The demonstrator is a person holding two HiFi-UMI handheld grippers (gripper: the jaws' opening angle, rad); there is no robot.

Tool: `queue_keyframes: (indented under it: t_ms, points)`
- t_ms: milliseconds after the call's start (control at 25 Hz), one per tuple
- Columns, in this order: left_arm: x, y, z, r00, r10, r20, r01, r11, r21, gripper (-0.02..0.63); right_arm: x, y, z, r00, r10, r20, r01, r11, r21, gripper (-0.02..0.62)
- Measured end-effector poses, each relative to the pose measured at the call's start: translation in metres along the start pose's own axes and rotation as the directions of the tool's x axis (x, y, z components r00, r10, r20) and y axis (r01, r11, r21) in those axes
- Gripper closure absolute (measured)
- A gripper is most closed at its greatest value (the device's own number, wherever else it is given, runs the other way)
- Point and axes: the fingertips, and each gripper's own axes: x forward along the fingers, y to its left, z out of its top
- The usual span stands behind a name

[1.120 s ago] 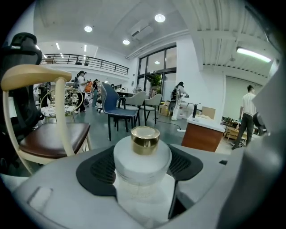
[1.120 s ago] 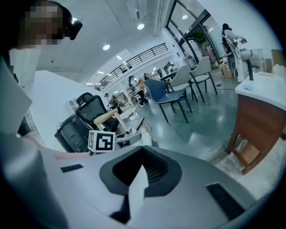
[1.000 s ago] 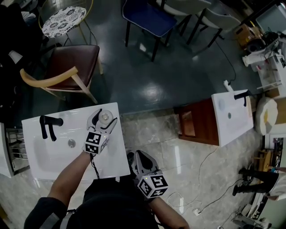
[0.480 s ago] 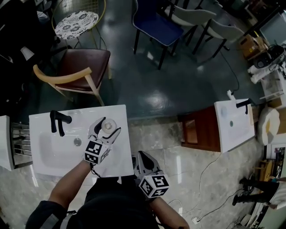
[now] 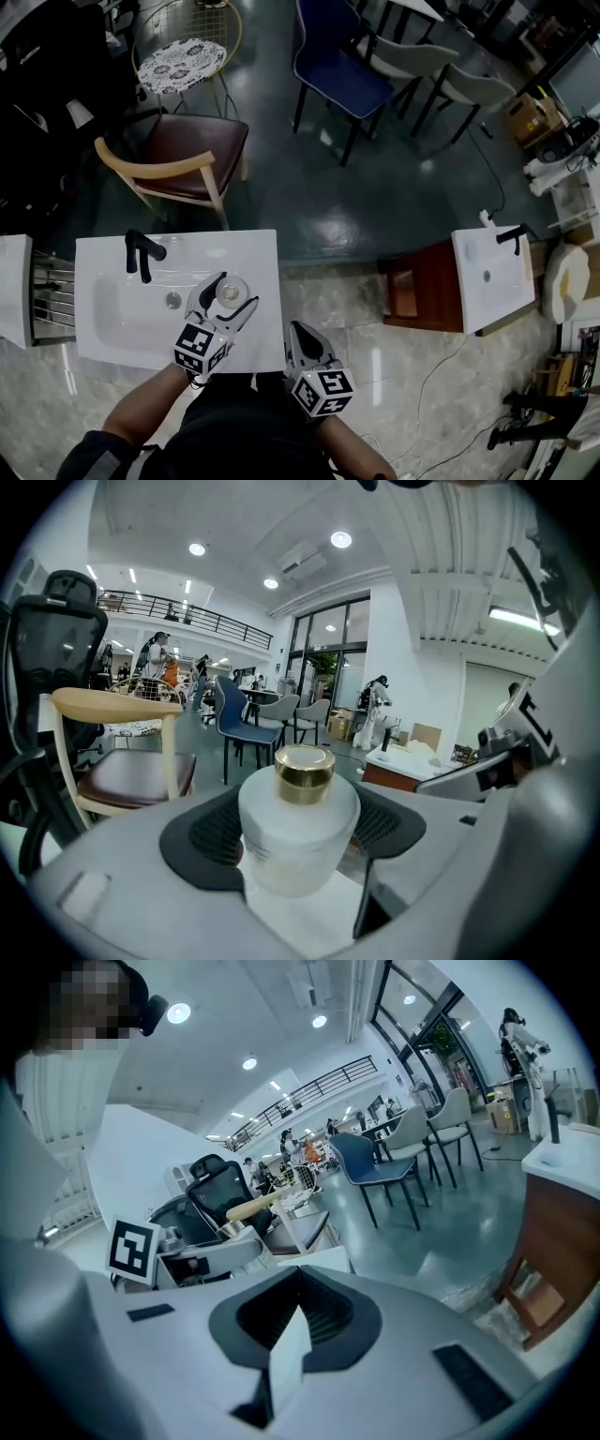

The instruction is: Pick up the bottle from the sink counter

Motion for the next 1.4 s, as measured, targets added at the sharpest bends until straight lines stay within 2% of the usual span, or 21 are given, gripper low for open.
queue_keyframes:
  t_ms: [240,480,880,1040,1160,1400]
  points:
    - [-0.032,-0.023,0.000,0.999,-0.030,-0.013,0.030,0.999,-0.010,0.261,-0.005,0.007,0.001,1.000,0.011,0.008,-0.011,1.000,-0.014,0.588]
    - [-0.049,-0.033,0.003,1.000,-0.024,-0.014,0.024,1.000,-0.010,0.261,-0.011,0.013,0.009,1.000,0.022,0.020,-0.021,0.999,-0.026,0.588]
    - [-0.086,-0.047,0.025,0.999,-0.028,0.031,0.029,1.000,-0.011,0.261,-0.016,0.030,0.018,0.998,0.051,0.040,-0.048,0.997,-0.064,0.588]
    - [-0.098,-0.050,0.032,0.998,-0.015,0.054,0.017,1.000,-0.020,0.261,-0.019,0.035,0.032,0.996,0.053,0.071,-0.045,0.994,-0.100,0.588]
    - [-0.101,-0.049,0.043,0.997,-0.012,0.076,0.012,1.000,0.003,0.261,-0.019,0.036,0.043,0.993,0.057,0.102,-0.043,0.990,-0.131,0.588]
    - [-0.107,-0.040,0.051,0.996,-0.007,0.093,0.006,1.000,0.011,0.261,-0.020,0.046,0.049,0.991,0.061,0.116,-0.034,0.974,-0.225,0.588]
